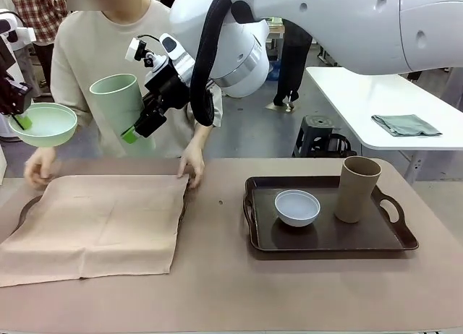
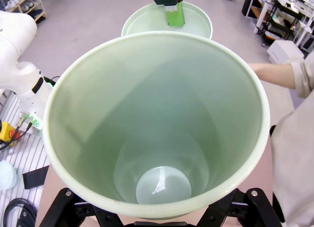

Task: Set up a tray with a mat and arrange the tableware.
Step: Place the Picnic Bowl and Reusable plastic cup back onto the Handle tray in front of the human's position.

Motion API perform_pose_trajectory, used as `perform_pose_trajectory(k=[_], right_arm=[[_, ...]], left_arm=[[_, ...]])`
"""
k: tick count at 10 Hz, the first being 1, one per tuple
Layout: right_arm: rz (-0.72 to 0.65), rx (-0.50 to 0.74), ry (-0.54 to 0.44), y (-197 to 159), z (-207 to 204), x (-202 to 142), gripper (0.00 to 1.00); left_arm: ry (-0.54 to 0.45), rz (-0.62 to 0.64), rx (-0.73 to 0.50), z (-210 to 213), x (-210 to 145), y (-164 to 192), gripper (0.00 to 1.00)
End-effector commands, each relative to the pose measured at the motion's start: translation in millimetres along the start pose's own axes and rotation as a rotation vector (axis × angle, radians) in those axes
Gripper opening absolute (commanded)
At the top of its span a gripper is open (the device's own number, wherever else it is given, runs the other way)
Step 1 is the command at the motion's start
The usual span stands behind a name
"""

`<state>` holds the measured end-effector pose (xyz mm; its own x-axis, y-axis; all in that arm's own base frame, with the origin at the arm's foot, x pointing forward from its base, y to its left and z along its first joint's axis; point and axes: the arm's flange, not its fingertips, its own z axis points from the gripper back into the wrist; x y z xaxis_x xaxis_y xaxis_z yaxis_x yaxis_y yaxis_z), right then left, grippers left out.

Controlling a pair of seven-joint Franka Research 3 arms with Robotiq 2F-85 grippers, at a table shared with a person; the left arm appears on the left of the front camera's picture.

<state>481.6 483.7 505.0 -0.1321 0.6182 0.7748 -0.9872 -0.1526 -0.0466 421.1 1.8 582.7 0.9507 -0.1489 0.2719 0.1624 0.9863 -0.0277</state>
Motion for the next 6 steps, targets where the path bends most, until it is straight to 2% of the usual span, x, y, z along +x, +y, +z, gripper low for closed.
perform_pose_trajectory(k=[1,6], right_arm=[[0.002,0.003,-0.007,1.0,2.4,1.0,0.00],[0.002,0.003,-0.007,1.0,2.4,1.0,0.00]], left_arm=[[-0.011,-0.010,0.002,0.1,0.2,1.3,0.00],[-0.011,-0.010,0.002,0.1,0.2,1.3,0.00]])
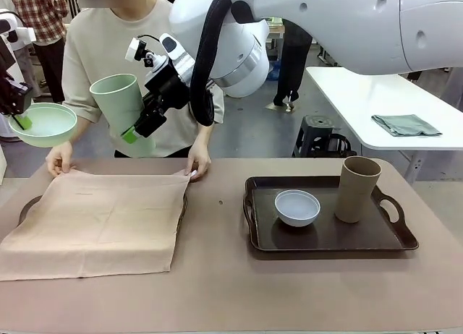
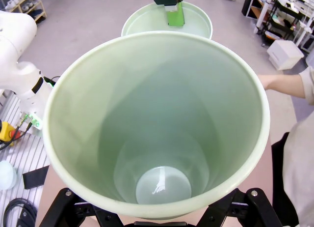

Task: Set up a tray with a mat and arrange the tableware.
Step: Place the Picnic Bowl and Reusable plastic cup back onto the Handle tray in front of the human's position.

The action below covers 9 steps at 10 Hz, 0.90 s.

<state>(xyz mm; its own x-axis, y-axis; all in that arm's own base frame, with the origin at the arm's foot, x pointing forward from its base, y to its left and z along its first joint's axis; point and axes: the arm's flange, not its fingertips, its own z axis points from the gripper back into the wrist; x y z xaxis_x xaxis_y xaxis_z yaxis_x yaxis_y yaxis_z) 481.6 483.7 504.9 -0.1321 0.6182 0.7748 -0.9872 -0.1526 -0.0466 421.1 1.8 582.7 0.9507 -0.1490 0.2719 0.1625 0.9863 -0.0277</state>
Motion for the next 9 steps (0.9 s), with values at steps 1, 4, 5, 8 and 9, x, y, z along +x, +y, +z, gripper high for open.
perform_pose_trajectory(k=[1,4,5,8,9], right_arm=[[0.002,0.003,-0.007,1.0,2.4,1.0,0.00],[0.002,0.003,-0.007,1.0,2.4,1.0,0.00],[0.002,0.003,-0.007,1.0,2.4,1.0,0.00],[0.002,0.003,-0.007,1.0,2.4,1.0,0.00],[0.002,0.003,-0.007,1.0,2.4,1.0,0.00]], left_arm=[[-0.011,-0.010,0.002,0.1,0.2,1.3,0.00],[-0.011,-0.010,0.002,0.1,0.2,1.3,0.00],[-0.011,-0.010,0.002,0.1,0.2,1.3,0.00],[-0.011,-0.010,0.002,0.1,0.2,1.3,0.00],[-0.011,-0.010,0.002,0.1,0.2,1.3,0.00]])
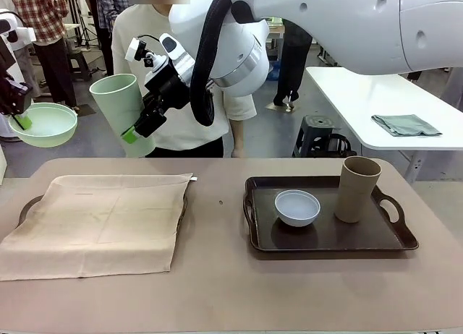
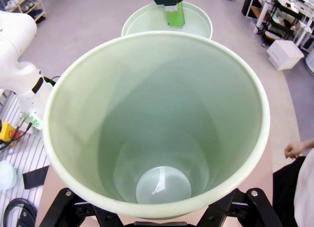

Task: Set up a tray with a mat and arrange the tableware.
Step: Place the Picnic Bowl and Reusable plastic cup back onto the Handle tray in front of the human's position.

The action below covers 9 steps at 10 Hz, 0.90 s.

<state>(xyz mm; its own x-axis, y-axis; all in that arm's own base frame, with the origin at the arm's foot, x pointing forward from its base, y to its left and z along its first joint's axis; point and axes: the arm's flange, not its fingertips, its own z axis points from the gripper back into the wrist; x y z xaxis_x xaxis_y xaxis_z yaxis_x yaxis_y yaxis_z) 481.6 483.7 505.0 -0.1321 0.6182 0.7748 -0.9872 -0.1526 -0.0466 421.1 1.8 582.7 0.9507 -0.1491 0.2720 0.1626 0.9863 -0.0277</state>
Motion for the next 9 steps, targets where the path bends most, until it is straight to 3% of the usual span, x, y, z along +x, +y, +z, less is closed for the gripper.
perform_pose_trajectory(k=[1,9], right_arm=[[0.002,0.003,-0.007,1.0,2.4,1.0,0.00],[0.002,0.003,-0.007,1.0,2.4,1.0,0.00]], left_arm=[[-0.011,-0.010,0.002,0.1,0.2,1.4,0.00],[-0.011,-0.010,0.002,0.1,0.2,1.4,0.00]])
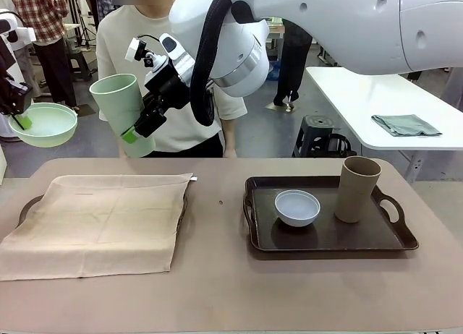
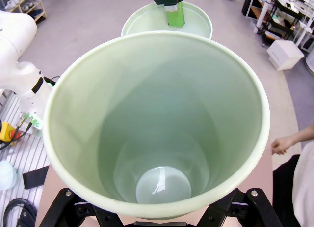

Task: Set up a tray with a mat and arrange the tableware.
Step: Place the Picnic Bowl and Reusable plastic cup back onto the Handle tray in front of the human's position.

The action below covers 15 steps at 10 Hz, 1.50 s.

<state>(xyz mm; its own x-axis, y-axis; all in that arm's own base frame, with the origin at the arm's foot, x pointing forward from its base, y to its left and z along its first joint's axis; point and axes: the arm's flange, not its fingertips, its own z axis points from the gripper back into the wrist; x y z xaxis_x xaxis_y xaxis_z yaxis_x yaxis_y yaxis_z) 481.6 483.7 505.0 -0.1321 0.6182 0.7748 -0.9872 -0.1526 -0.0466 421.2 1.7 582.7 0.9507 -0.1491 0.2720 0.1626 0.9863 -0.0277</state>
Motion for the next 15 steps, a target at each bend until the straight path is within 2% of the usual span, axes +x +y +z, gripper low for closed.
perform_pose_trajectory(k=[1,4,5,8,10,11,12,13,15], right_arm=[[0.002,0.003,-0.007,1.0,2.4,1.0,0.00],[0.002,0.003,-0.007,1.0,2.4,1.0,0.00],[0.000,0.000,0.000,0.0,0.0,0.0,0.82],[0.017,-0.029,-0.120,-7.7,-11.6,-31.8,0.82],[-0.007,-0.024,-0.163,-9.2,-23.7,-53.0,0.82],[-0.026,-0.010,-0.144,-11.2,-30.9,-59.7,0.82],[-0.056,-0.035,-0.073,-10.8,-33.0,-55.6,0.82],[-0.024,-0.006,-0.124,-21.6,-28.3,-49.8,0.82],[-0.024,-0.006,-0.124,-21.6,-28.3,-49.8,0.82]], left_arm=[[-0.011,-0.010,0.002,0.1,0.2,1.4,0.00],[-0.011,-0.010,0.002,0.1,0.2,1.4,0.00],[0.000,0.000,0.000,0.0,0.0,0.0,0.04],[0.011,-0.006,-0.035,-31.3,1.8,14.4,0.04],[0.025,-0.008,-0.093,-56.5,-0.4,23.1,0.04],[0.008,-0.008,-0.111,-64.0,-0.8,26.7,0.04],[-0.018,0.015,-0.094,-59.0,-2.4,25.4,0.04],[0.041,0.010,-0.065,-58.6,-1.0,24.2,0.04],[0.041,0.010,-0.065,-58.6,-1.0,24.2,0.04]])
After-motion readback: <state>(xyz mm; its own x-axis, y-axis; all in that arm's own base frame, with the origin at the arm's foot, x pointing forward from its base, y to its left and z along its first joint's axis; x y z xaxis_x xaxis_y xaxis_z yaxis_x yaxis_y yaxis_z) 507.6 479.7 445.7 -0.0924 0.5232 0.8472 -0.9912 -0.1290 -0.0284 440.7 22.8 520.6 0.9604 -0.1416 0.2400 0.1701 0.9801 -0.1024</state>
